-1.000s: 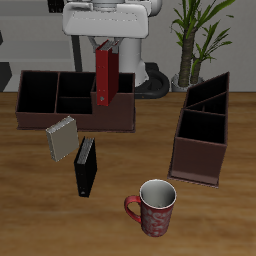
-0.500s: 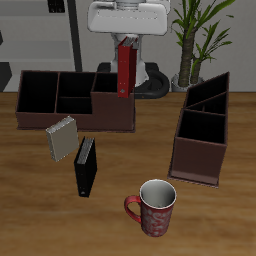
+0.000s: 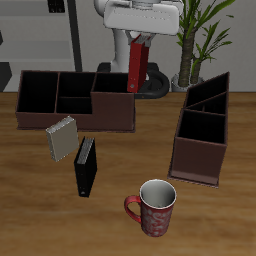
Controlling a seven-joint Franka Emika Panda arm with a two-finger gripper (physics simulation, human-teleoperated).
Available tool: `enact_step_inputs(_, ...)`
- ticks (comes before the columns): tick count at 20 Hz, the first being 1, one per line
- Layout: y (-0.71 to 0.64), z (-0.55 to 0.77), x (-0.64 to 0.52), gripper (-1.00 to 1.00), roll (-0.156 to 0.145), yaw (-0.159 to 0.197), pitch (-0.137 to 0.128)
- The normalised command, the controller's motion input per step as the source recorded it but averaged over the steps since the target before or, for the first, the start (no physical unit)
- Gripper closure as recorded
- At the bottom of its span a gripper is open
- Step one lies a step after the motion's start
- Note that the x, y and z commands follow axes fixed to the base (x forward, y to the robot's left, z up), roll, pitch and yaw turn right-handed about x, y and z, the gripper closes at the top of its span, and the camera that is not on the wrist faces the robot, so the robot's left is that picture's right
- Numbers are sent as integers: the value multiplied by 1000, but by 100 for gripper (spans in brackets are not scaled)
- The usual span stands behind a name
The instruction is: Place the red book into the left desk caddy's back compartment
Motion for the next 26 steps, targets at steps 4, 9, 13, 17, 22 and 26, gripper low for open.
enact_step_inputs(4, 294, 3, -225, 100, -13, -32, 7)
enact_step_inputs(9, 412, 27, -294, 100, -52, -20, 7)
enact_step_inputs(13, 420, 39, -292, 100, -18, 3, 19)
enact_step_inputs(17, 327, 88, -222, 100, 3, -1, -2)
enact_step_inputs(22, 318, 106, -154, 100, 37, -6, -18)
enact_step_inputs(26, 463, -28, -52, 100, 54, -17, 18)
